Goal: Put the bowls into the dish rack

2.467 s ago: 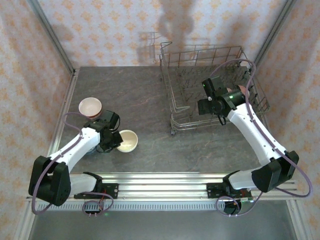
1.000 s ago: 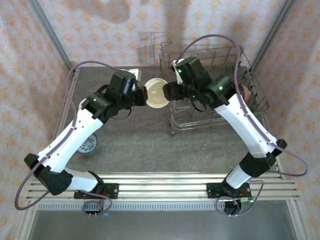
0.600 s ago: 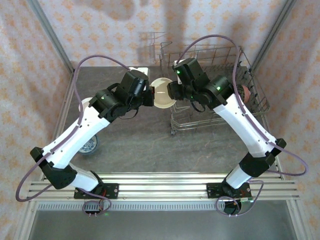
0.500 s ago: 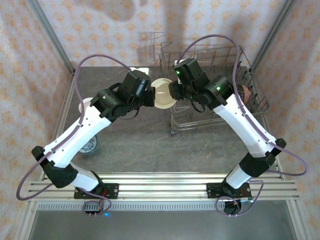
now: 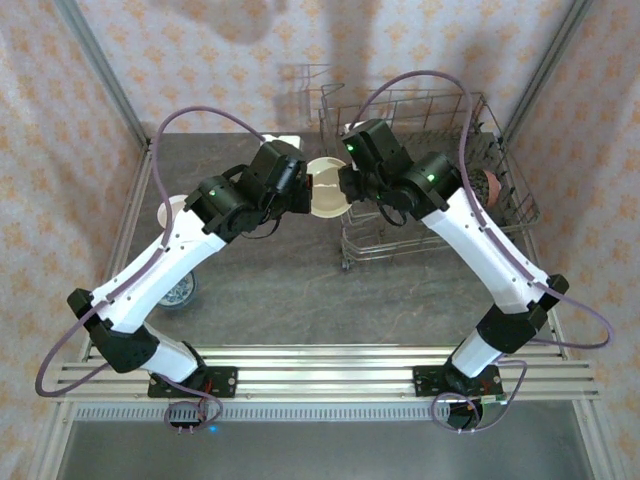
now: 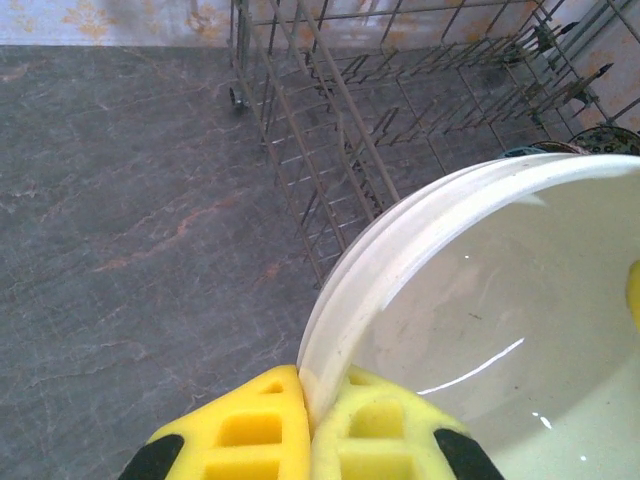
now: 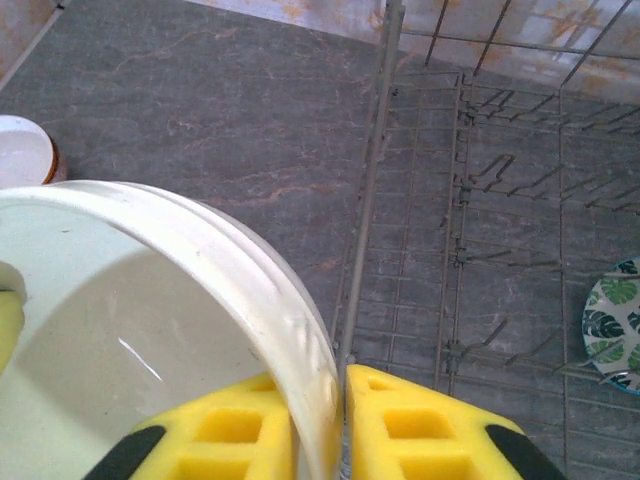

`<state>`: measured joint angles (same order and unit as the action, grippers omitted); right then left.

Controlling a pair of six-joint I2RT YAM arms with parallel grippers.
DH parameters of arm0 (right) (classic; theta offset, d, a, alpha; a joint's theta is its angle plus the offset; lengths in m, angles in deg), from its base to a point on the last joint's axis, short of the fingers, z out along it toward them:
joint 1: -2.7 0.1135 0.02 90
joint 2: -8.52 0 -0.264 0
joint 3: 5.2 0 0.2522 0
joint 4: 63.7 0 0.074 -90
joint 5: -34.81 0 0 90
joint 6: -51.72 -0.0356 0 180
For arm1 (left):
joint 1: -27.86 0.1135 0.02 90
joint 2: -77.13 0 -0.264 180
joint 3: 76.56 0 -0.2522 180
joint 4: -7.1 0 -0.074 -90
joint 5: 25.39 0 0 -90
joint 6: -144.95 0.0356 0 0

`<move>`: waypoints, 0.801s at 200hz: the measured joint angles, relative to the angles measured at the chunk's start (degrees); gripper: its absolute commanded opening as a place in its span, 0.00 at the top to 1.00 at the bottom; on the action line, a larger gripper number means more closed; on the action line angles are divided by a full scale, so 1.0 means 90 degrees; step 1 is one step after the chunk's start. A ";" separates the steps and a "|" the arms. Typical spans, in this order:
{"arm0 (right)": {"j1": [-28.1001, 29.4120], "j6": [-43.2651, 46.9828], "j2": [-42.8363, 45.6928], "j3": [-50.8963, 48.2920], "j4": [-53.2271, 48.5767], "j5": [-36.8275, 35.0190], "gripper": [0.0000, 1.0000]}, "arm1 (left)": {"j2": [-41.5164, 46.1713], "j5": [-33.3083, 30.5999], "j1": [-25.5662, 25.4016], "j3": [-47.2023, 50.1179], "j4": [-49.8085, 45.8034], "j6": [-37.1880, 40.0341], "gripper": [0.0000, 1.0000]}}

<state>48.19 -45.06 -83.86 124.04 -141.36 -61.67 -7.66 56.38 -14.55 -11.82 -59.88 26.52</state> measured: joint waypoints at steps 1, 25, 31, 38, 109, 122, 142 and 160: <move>0.0000 0.0010 -0.0005 0.0000 -0.0005 -0.0002 0.89 | 0.0000 0.0000 0.0002 0.0000 -0.0002 0.0002 1.00; 0.0012 -0.0012 -0.0032 0.0002 -0.0092 -0.0027 1.00 | -0.0002 0.0002 0.0000 -0.0024 -0.0039 0.0002 1.00; 0.0012 -0.0044 -0.0041 0.0002 -0.0109 -0.0039 1.00 | -0.0007 0.0007 0.0000 -0.0041 -0.0046 0.0002 0.98; 0.0012 -0.0036 -0.0053 0.0005 -0.0117 -0.0063 1.00 | -0.0012 0.0007 0.0000 -0.0068 -0.0053 0.0002 0.93; 0.0007 -0.0204 -0.0112 0.0019 -0.0277 -0.0639 1.00 | 0.0056 0.0056 0.0024 -0.0182 0.0034 -0.0049 0.51; 0.0007 -0.0226 -0.0112 0.0019 -0.0282 -0.0772 1.00 | 0.0185 0.0090 0.0100 -0.0170 0.0039 -0.0063 0.49; 0.0000 -0.0228 -0.0112 0.0034 -0.0304 -0.1093 1.00 | 0.0546 0.0204 0.0406 -0.0027 0.0114 -0.0075 0.47; -0.0112 -0.0228 -0.0141 0.0143 -0.0444 -0.1375 1.00 | 0.0952 0.0267 0.0746 0.0245 0.0158 -0.0124 0.47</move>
<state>47.19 -47.12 -85.13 125.33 -145.36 -74.04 0.91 58.79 -7.84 -9.61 -58.46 25.41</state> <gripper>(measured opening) 0.042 0.529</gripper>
